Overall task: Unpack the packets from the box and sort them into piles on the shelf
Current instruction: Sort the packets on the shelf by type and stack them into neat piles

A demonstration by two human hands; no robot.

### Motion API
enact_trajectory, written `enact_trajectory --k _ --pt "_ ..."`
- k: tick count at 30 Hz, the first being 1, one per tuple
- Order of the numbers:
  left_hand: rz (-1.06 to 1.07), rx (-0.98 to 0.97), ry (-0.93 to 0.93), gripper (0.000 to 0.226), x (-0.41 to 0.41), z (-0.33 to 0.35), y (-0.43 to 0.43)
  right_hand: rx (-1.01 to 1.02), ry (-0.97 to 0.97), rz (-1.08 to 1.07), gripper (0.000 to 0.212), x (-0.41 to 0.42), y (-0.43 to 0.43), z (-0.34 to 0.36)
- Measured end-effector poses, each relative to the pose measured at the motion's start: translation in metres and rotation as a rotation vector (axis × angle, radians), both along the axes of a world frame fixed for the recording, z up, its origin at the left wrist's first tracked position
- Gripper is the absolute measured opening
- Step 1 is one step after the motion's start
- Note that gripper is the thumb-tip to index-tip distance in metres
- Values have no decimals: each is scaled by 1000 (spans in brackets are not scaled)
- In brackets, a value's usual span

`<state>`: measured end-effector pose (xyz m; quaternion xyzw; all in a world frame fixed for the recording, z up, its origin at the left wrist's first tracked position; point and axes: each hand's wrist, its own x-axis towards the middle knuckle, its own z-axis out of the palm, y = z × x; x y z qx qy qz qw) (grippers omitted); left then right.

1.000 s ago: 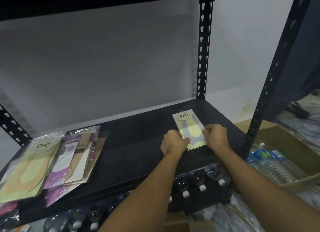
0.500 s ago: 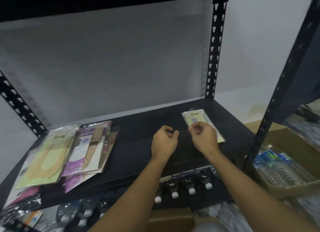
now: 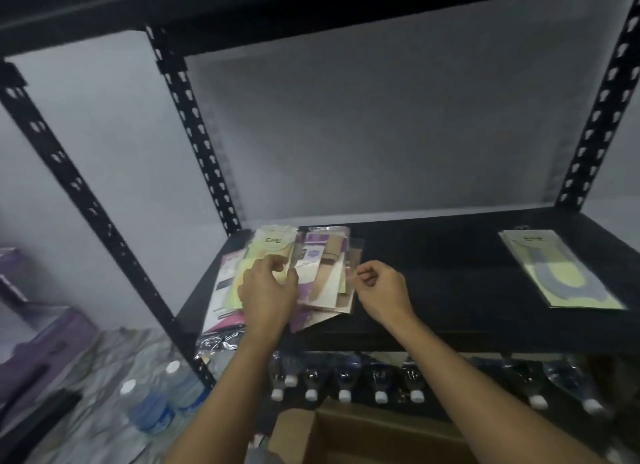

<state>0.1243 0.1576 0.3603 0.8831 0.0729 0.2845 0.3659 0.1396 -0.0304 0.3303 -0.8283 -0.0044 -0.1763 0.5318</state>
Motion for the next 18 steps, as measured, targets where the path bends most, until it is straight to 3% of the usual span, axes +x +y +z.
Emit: enact_trajectory --k 5,8,12,18 --pt "229 181 179 41 -1 1 54 -76 6 35 9 9 54 10" --pt "235 180 332 59 -2 -5 71 -259 90 55 33 15 78 12" --pt "143 36 391 63 -1 -9 83 -482 185 57 41 16 92 7" --pt "66 -281 353 56 -4 -5 94 -483 174 87 45 14 89 5"
